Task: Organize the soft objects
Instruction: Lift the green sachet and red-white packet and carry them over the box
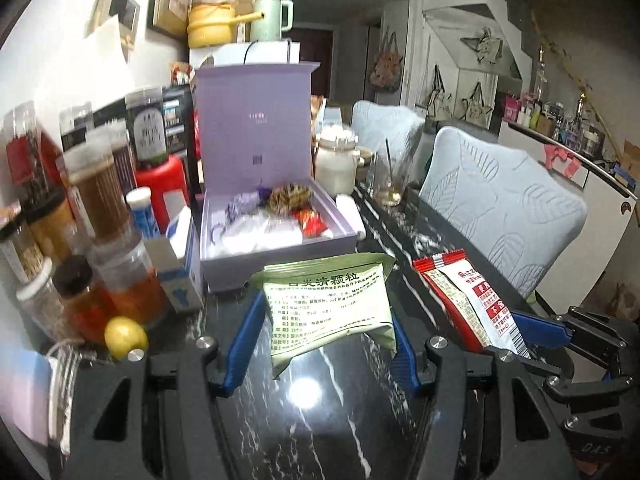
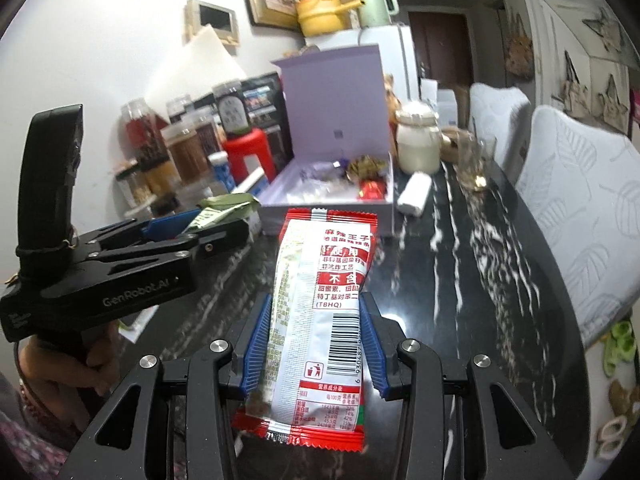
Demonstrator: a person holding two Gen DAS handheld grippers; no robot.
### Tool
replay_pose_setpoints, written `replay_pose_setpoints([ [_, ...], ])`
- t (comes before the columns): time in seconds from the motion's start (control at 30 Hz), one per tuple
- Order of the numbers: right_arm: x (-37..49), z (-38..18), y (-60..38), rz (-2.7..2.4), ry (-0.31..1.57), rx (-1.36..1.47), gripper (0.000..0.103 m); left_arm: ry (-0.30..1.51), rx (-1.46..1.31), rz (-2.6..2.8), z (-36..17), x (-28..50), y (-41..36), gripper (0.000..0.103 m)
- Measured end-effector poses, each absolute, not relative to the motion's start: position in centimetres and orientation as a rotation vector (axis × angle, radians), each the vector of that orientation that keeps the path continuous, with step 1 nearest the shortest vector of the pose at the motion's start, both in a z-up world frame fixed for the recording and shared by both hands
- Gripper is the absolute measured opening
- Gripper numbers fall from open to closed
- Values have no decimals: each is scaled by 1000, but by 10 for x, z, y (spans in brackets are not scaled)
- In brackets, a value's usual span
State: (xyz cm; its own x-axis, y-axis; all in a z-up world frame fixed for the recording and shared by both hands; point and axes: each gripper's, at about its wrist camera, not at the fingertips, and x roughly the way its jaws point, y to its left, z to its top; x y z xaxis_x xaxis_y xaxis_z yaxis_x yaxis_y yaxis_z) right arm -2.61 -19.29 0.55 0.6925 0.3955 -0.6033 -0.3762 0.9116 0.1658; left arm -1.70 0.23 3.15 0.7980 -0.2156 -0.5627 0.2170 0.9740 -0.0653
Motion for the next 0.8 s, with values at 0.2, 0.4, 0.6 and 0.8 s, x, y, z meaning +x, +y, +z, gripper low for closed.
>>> replay_pose_setpoints([
  [0.2, -14, 28, -190, 464, 622, 31, 42, 542, 10, -236, 53, -5, 4, 58],
  [0.4, 5, 49, -186, 487, 561, 13, 42, 476, 18, -229, 74, 15, 8, 58],
  [0.6, 32, 67, -179, 505, 508, -7, 42, 425, 19, -210, 91, 40, 18, 58],
  [0.8, 68, 81, -175, 507, 462, -24, 42, 393, 14, -175, 100, 74, 31, 58],
])
